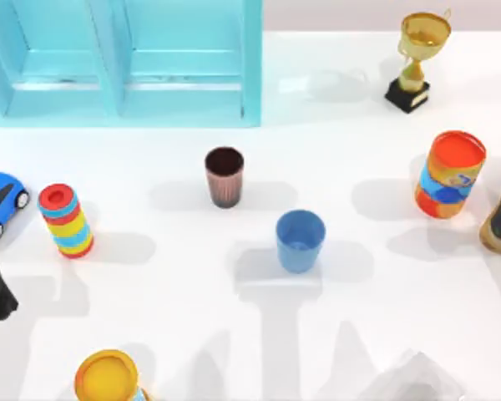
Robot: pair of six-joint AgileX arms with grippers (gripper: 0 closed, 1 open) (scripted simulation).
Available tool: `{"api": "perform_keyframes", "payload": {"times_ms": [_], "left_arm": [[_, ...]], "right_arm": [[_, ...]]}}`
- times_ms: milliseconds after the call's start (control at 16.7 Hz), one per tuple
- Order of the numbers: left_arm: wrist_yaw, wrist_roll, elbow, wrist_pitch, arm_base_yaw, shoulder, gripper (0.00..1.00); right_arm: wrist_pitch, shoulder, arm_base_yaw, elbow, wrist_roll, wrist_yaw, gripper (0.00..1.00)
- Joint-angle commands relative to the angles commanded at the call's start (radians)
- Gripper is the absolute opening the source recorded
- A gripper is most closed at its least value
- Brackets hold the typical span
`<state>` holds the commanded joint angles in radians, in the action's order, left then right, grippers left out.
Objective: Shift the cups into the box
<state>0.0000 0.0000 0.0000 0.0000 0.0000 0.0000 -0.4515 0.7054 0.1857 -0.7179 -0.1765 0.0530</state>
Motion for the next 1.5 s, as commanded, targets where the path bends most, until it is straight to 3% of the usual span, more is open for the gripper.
{"api": "perform_keyframes", "payload": {"times_ms": [900, 1200, 1500], "left_arm": [[0.000, 0.000, 0.000, 0.000, 0.000, 0.000, 1.00], [0.000, 0.000, 0.000, 0.000, 0.000, 0.000, 1.00], [0.000, 0.000, 0.000, 0.000, 0.000, 0.000, 1.00]], "right_arm": [[-0.928, 1.496, 0.395, -1.582, -0.385, 0.117, 1.00], [-1.118, 1.835, 0.492, -2.024, -0.492, 0.144, 1.00], [-1.210, 2.016, 0.547, -2.304, -0.557, 0.160, 1.00]]}}
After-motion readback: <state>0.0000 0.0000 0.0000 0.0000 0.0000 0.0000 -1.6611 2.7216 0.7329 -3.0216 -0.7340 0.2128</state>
